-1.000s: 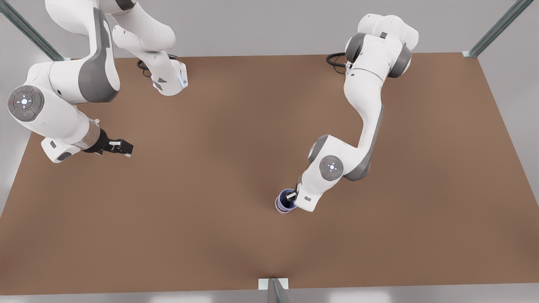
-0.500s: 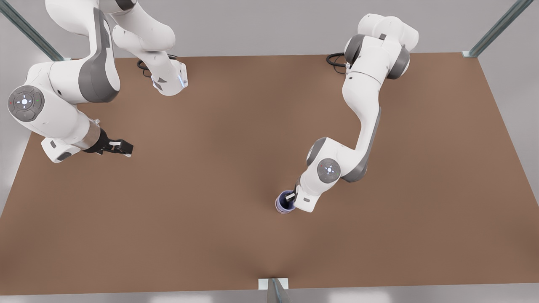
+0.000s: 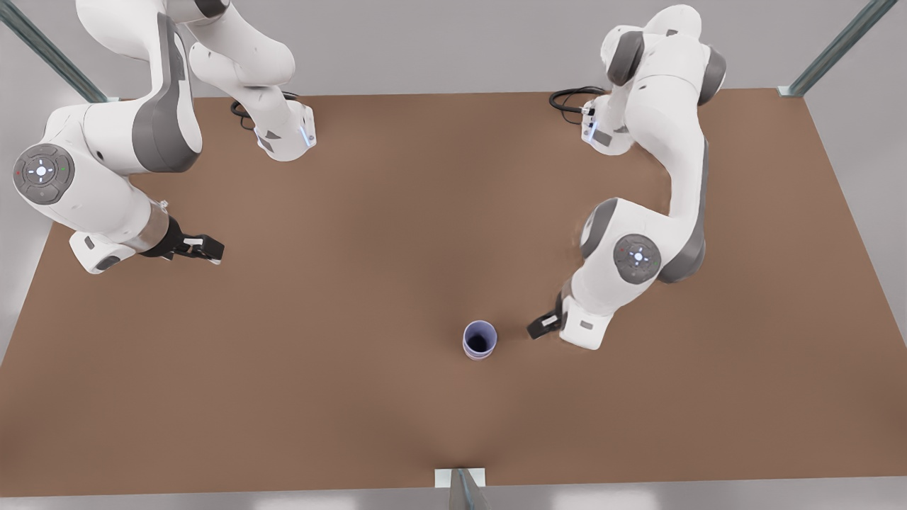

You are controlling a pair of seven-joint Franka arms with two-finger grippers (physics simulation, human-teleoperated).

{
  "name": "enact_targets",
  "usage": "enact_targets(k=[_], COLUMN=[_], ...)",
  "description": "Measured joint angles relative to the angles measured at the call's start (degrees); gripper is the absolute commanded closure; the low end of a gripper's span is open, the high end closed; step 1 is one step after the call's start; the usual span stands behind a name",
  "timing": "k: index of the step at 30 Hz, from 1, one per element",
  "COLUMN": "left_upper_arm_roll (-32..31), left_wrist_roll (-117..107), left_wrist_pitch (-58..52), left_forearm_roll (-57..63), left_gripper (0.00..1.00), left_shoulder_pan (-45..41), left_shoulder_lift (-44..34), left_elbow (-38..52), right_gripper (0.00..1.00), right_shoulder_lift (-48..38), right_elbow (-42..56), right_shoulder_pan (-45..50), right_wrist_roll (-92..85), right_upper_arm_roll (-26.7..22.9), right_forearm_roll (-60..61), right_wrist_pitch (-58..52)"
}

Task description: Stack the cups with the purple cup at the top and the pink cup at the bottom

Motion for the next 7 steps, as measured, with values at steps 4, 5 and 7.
enact_targets(k=[4, 5, 7], left_upper_arm_roll=[0.0, -0.1, 0.0], left_wrist_roll=[8.7, 10.6, 14.1], left_wrist_pitch=[-8.3, -9.2, -11.0], left_forearm_roll=[5.7, 6.3, 7.1], left_gripper=[0.00, 0.00, 0.00], left_shoulder_pan=[9.6, 9.9, 10.0], left_shoulder_lift=[-16.9, -19.1, -20.6], left_elbow=[-15.9, -18.2, -19.8], right_gripper=[0.00, 0.00, 0.00], right_shoulder_lift=[0.0, 0.0, 0.0], right_elbow=[0.0, 0.0, 0.0], right_shoulder_pan=[0.1, 0.0, 0.1], right_wrist_roll=[0.0, 0.1, -0.2], right_upper_arm_roll=[0.0, 0.0, 0.0], right_forearm_roll=[0.0, 0.0, -0.1], right_wrist_pitch=[0.0, 0.0, 0.0])
